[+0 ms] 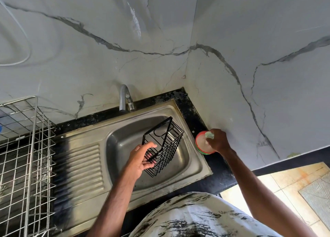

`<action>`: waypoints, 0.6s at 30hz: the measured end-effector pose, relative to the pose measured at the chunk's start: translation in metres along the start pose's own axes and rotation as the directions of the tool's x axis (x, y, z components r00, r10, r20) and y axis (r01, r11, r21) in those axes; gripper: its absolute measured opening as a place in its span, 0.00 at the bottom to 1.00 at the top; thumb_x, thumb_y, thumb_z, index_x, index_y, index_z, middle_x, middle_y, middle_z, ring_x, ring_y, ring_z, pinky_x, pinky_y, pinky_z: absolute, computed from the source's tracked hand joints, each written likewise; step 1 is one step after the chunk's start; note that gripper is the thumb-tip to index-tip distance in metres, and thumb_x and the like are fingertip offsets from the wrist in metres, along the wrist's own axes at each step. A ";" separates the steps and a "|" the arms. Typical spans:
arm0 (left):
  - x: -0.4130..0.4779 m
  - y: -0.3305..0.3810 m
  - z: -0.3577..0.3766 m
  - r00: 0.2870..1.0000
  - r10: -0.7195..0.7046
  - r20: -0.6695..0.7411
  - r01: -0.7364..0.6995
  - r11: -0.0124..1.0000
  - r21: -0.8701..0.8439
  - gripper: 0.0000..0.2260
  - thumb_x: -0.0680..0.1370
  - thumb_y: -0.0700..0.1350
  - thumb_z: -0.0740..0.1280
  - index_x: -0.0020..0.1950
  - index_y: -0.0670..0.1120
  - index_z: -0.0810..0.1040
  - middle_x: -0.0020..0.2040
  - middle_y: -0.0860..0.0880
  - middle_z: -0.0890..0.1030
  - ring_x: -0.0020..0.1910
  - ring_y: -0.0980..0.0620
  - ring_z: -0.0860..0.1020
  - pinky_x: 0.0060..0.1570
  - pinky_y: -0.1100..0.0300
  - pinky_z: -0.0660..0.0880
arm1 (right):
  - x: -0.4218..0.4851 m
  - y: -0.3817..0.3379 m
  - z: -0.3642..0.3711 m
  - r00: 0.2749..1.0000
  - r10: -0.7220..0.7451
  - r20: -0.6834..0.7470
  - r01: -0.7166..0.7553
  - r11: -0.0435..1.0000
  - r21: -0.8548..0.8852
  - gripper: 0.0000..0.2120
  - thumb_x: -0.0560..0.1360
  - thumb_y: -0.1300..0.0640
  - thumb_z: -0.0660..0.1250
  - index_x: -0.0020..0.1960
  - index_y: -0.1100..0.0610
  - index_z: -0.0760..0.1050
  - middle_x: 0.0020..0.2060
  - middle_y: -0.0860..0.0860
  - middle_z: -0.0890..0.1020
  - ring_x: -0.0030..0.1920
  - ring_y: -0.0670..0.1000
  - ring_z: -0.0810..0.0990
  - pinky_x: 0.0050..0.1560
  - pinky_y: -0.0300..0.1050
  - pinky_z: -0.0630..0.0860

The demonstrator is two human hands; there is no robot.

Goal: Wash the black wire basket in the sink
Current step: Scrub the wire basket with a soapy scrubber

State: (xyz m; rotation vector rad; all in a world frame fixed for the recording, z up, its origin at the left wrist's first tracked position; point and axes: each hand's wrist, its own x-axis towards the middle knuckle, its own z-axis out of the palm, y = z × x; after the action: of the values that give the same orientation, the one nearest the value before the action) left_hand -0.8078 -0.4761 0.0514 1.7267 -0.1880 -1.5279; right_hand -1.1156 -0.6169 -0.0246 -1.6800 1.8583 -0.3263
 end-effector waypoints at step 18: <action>0.008 0.000 0.003 1.000 -0.018 -0.003 0.017 1.000 -0.021 0.20 0.70 0.44 0.79 0.58 0.44 0.78 0.60 0.35 0.79 0.56 0.38 0.81 0.59 0.40 0.82 | 0.007 -0.024 -0.014 0.963 0.223 0.150 -0.258 0.924 0.283 0.19 0.64 0.51 0.70 0.51 0.60 0.84 0.42 0.59 0.87 0.44 0.59 0.87 0.55 0.56 0.82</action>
State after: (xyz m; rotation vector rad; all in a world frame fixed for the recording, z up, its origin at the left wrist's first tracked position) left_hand -0.8084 -0.4824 0.0455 1.7190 -0.1552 -1.5342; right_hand -1.1038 -0.6309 -0.0021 -1.2258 1.8020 -0.3795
